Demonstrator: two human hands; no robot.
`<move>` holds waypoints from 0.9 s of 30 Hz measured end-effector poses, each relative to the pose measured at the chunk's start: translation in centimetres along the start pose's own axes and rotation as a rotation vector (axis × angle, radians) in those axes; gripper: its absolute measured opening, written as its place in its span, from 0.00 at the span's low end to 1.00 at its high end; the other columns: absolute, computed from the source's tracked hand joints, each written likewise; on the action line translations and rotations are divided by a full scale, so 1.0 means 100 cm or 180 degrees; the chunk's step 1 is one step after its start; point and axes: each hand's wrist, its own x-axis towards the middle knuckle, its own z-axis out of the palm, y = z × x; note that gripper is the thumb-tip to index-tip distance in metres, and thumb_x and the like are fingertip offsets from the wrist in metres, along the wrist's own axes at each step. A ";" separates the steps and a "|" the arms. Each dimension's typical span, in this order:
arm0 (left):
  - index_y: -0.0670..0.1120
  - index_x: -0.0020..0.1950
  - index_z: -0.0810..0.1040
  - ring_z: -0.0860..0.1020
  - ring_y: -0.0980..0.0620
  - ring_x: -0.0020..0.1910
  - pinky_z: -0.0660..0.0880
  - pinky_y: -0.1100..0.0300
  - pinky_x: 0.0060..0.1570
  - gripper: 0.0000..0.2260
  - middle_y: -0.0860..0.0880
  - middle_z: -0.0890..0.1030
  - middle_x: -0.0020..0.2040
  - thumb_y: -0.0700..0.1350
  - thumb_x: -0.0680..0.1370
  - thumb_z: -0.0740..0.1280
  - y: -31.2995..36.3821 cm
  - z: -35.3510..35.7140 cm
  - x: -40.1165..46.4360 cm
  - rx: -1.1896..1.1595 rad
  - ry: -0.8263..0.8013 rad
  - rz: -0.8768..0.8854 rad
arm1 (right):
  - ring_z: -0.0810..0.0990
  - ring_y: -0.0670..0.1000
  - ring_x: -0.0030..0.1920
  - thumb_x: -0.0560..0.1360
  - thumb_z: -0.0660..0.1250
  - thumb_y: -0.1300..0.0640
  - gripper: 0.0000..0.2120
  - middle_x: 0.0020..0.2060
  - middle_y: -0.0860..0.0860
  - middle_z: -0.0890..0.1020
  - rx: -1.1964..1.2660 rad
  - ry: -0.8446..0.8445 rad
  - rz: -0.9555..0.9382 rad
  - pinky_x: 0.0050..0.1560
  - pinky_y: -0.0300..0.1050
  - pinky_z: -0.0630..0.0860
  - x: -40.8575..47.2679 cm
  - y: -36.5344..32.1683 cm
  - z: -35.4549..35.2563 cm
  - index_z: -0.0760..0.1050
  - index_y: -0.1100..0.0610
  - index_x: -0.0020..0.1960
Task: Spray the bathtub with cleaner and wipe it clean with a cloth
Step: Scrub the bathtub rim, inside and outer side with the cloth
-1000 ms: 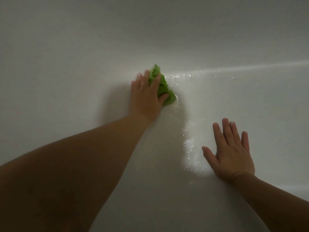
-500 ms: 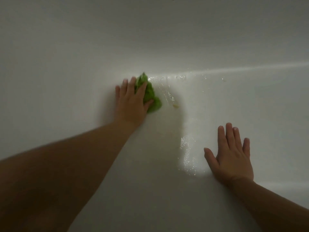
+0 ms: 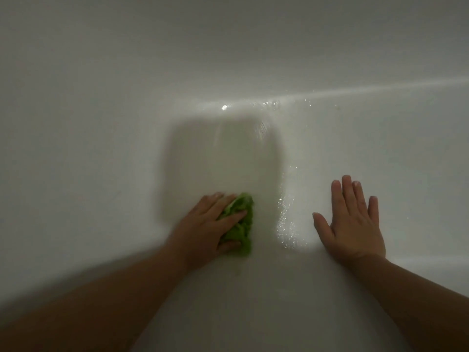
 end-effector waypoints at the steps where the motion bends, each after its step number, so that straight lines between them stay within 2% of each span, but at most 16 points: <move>1: 0.54 0.77 0.71 0.70 0.34 0.74 0.65 0.37 0.74 0.31 0.40 0.70 0.77 0.69 0.78 0.60 -0.010 -0.004 0.006 0.0148 0.0059 -0.0173 | 0.33 0.50 0.82 0.81 0.40 0.32 0.39 0.83 0.51 0.37 0.0003 0.0008 0.0010 0.81 0.62 0.41 0.000 0.000 0.000 0.37 0.52 0.84; 5: 0.53 0.79 0.68 0.65 0.31 0.76 0.58 0.36 0.75 0.34 0.37 0.66 0.78 0.69 0.78 0.56 -0.039 -0.040 0.074 0.0180 0.0364 -0.1142 | 0.33 0.50 0.81 0.81 0.39 0.31 0.39 0.83 0.51 0.37 -0.0057 0.0027 0.0003 0.81 0.61 0.39 0.001 0.000 0.000 0.37 0.52 0.84; 7: 0.53 0.79 0.69 0.62 0.31 0.77 0.57 0.39 0.77 0.32 0.37 0.65 0.79 0.68 0.78 0.58 -0.040 -0.046 0.095 -0.0066 0.0476 -0.1351 | 0.33 0.51 0.81 0.81 0.38 0.31 0.39 0.83 0.51 0.36 -0.0069 0.0048 -0.0008 0.81 0.61 0.39 0.002 -0.001 0.001 0.36 0.52 0.84; 10: 0.54 0.78 0.70 0.60 0.32 0.78 0.55 0.41 0.79 0.32 0.37 0.63 0.80 0.67 0.78 0.59 -0.015 -0.035 0.085 -0.0529 0.0471 -0.1221 | 0.33 0.52 0.82 0.81 0.37 0.31 0.39 0.83 0.51 0.36 -0.0077 0.0036 -0.0036 0.81 0.62 0.39 0.002 0.000 0.000 0.35 0.52 0.84; 13: 0.55 0.78 0.70 0.60 0.34 0.78 0.55 0.44 0.79 0.31 0.40 0.62 0.81 0.67 0.77 0.59 0.012 -0.015 0.036 -0.0614 -0.0024 -0.0519 | 0.33 0.52 0.82 0.81 0.37 0.31 0.39 0.83 0.51 0.36 -0.0062 0.0022 -0.0051 0.81 0.62 0.40 0.000 0.001 0.000 0.35 0.52 0.83; 15: 0.56 0.77 0.72 0.63 0.35 0.78 0.59 0.42 0.78 0.29 0.42 0.64 0.80 0.66 0.78 0.60 0.011 -0.005 0.007 -0.0400 -0.0255 -0.0196 | 0.33 0.52 0.82 0.81 0.37 0.31 0.38 0.83 0.51 0.36 -0.0037 0.0001 -0.0068 0.81 0.62 0.40 -0.002 0.002 -0.001 0.34 0.52 0.83; 19: 0.54 0.76 0.72 0.67 0.31 0.75 0.64 0.37 0.74 0.29 0.39 0.68 0.78 0.64 0.78 0.58 0.007 -0.008 -0.018 -0.0183 -0.0145 -0.0684 | 0.32 0.51 0.81 0.81 0.38 0.32 0.38 0.83 0.51 0.36 -0.0029 -0.0065 -0.0105 0.81 0.62 0.40 -0.007 0.007 -0.001 0.35 0.52 0.83; 21: 0.54 0.78 0.69 0.64 0.31 0.77 0.61 0.36 0.75 0.31 0.39 0.65 0.80 0.66 0.78 0.57 0.019 -0.007 -0.027 -0.0232 -0.0224 -0.0789 | 0.33 0.51 0.81 0.81 0.38 0.32 0.38 0.83 0.51 0.37 -0.0031 -0.0092 -0.0122 0.81 0.62 0.41 -0.009 0.009 -0.001 0.36 0.53 0.84; 24: 0.58 0.83 0.58 0.51 0.35 0.82 0.49 0.39 0.79 0.38 0.42 0.52 0.84 0.72 0.76 0.55 0.056 0.001 -0.031 -0.0487 -0.0549 -0.0731 | 0.32 0.51 0.81 0.81 0.37 0.31 0.39 0.83 0.51 0.35 -0.0060 -0.0109 -0.0121 0.81 0.61 0.40 -0.010 0.010 -0.001 0.35 0.52 0.83; 25: 0.59 0.83 0.55 0.48 0.36 0.82 0.48 0.39 0.80 0.39 0.43 0.50 0.84 0.73 0.75 0.54 0.066 0.005 -0.026 -0.0534 -0.0560 -0.0752 | 0.32 0.51 0.81 0.81 0.37 0.32 0.38 0.82 0.51 0.35 -0.0065 -0.0107 -0.0118 0.81 0.62 0.40 -0.010 0.010 -0.001 0.35 0.52 0.84; 27: 0.59 0.83 0.55 0.49 0.35 0.82 0.50 0.38 0.79 0.39 0.43 0.50 0.84 0.74 0.75 0.53 0.073 0.011 -0.006 -0.0530 -0.0450 -0.0897 | 0.32 0.51 0.81 0.81 0.37 0.32 0.38 0.83 0.51 0.36 -0.0075 -0.0090 -0.0107 0.81 0.62 0.40 -0.009 0.010 -0.001 0.35 0.52 0.84</move>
